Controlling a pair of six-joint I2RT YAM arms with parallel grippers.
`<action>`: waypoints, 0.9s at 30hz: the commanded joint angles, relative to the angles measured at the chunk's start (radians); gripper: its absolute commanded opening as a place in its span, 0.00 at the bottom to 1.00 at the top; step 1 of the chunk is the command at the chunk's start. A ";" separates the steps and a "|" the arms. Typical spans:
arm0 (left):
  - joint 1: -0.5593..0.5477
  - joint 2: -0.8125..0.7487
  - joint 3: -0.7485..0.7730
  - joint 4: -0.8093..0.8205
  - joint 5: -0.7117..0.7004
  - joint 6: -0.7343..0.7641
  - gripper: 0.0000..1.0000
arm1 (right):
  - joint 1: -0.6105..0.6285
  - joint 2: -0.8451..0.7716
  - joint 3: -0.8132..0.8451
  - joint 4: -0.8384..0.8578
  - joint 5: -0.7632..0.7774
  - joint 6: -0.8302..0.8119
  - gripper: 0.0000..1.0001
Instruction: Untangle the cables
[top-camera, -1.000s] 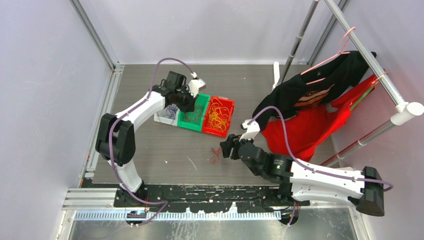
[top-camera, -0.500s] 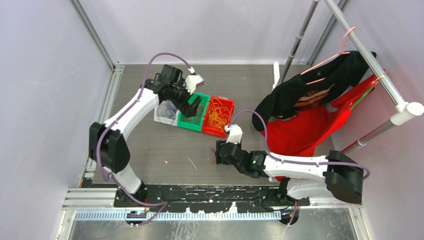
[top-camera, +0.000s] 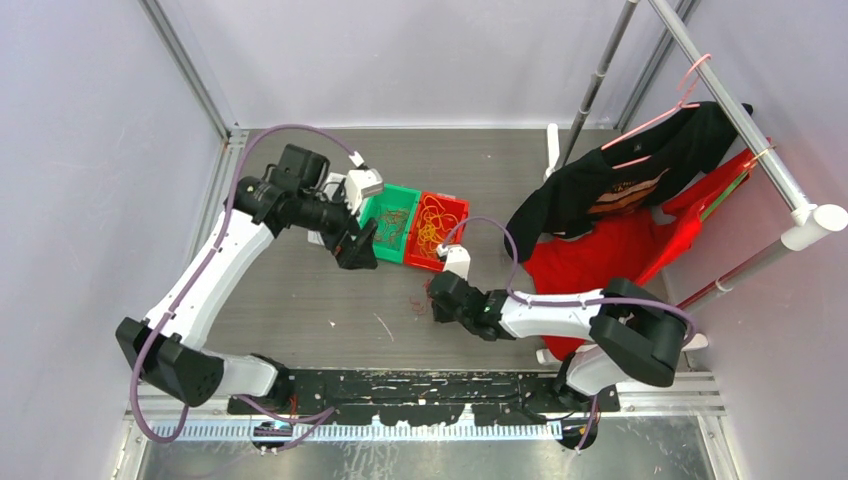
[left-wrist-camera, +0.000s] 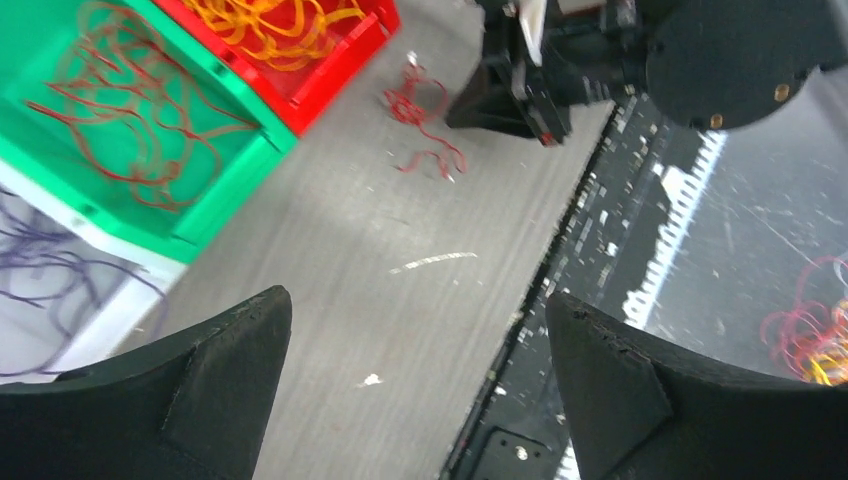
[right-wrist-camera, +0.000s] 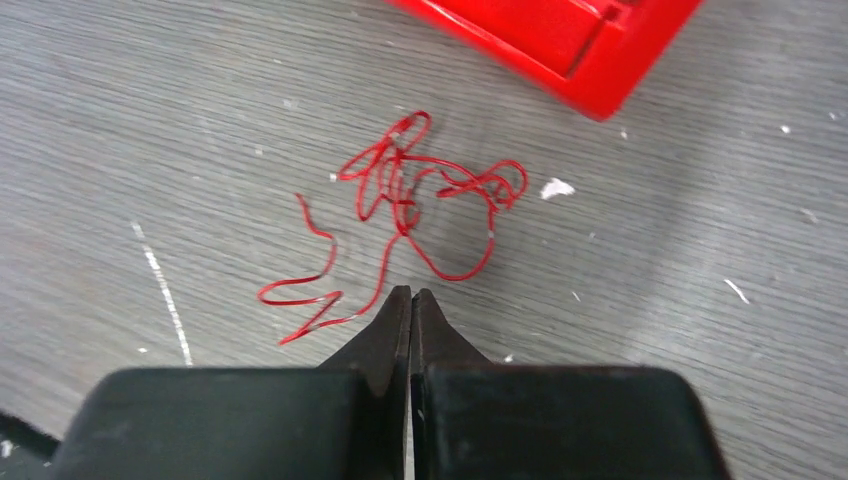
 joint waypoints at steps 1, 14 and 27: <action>0.005 -0.067 -0.058 -0.056 0.117 0.015 0.95 | 0.000 -0.092 0.055 0.058 -0.041 -0.062 0.01; 0.005 -0.066 -0.142 -0.018 0.247 -0.026 0.81 | -0.009 -0.259 0.099 -0.058 -0.063 -0.203 0.46; 0.029 -0.105 -0.082 -0.060 0.219 -0.041 0.99 | -0.044 0.093 0.265 -0.074 -0.014 -0.316 0.25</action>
